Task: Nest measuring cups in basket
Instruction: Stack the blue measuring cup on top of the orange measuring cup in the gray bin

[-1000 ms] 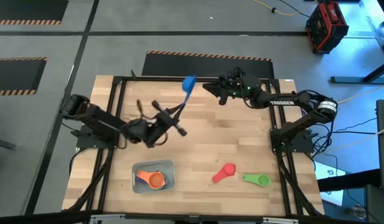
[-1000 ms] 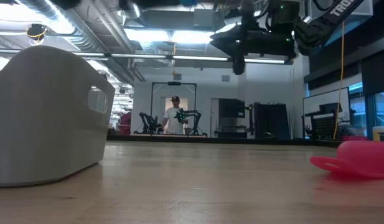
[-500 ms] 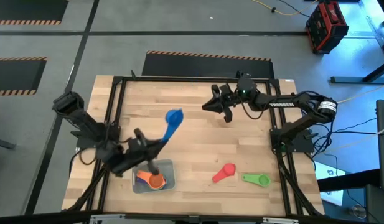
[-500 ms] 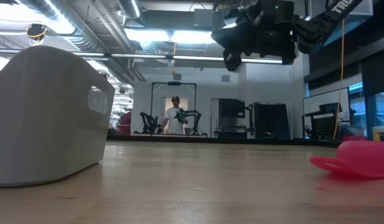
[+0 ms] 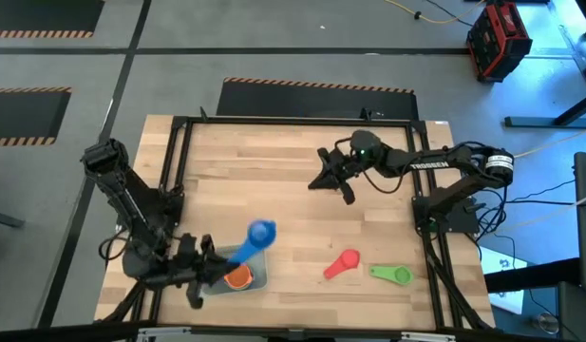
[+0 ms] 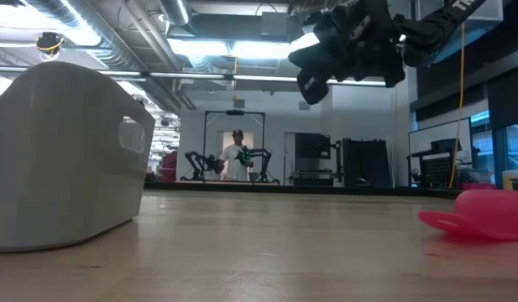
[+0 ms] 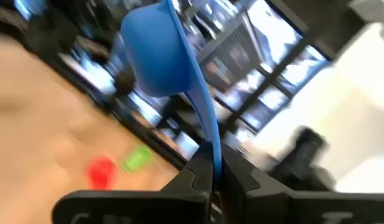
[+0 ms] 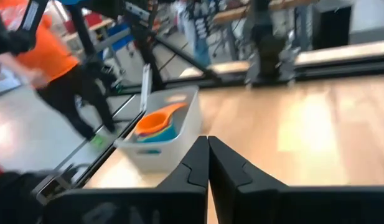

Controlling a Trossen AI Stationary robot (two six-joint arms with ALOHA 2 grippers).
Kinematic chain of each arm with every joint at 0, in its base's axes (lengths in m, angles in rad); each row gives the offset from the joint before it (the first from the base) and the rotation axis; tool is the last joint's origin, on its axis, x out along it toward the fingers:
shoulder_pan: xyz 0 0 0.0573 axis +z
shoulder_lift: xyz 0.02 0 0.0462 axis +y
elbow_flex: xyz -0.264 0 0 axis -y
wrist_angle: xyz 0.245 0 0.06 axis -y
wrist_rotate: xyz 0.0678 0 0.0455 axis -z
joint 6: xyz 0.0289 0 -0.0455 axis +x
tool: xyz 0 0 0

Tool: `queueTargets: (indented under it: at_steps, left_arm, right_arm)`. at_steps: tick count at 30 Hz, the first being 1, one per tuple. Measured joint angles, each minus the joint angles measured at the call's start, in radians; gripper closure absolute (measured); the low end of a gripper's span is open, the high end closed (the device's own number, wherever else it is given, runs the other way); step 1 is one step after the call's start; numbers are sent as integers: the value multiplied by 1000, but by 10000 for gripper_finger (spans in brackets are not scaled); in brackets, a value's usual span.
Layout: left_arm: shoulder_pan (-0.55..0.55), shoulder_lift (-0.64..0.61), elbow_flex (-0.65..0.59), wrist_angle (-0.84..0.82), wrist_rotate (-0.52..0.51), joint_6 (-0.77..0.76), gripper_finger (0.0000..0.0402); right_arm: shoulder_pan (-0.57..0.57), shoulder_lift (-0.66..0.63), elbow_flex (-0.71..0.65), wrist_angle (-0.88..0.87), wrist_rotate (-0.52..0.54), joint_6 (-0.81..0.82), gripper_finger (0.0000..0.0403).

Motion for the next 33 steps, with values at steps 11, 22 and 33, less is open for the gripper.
queueTargets:
  at_steps: [11, 22, 33]
  left_arm:
    - [5, 0, 0, -412, 360, -696, 400]
    - [2, 0, -1, -716, 590, -1028, 400]
    - [-71, -159, -1, -1017, 589, -1035, 400]
  right_arm:
    - [166, 0, 0, -95, 0, -50, 394]
    - [315, -1, 1, -141, 89, -50, 391]
    - [460, -1, 1, -227, 280, -43, 391]
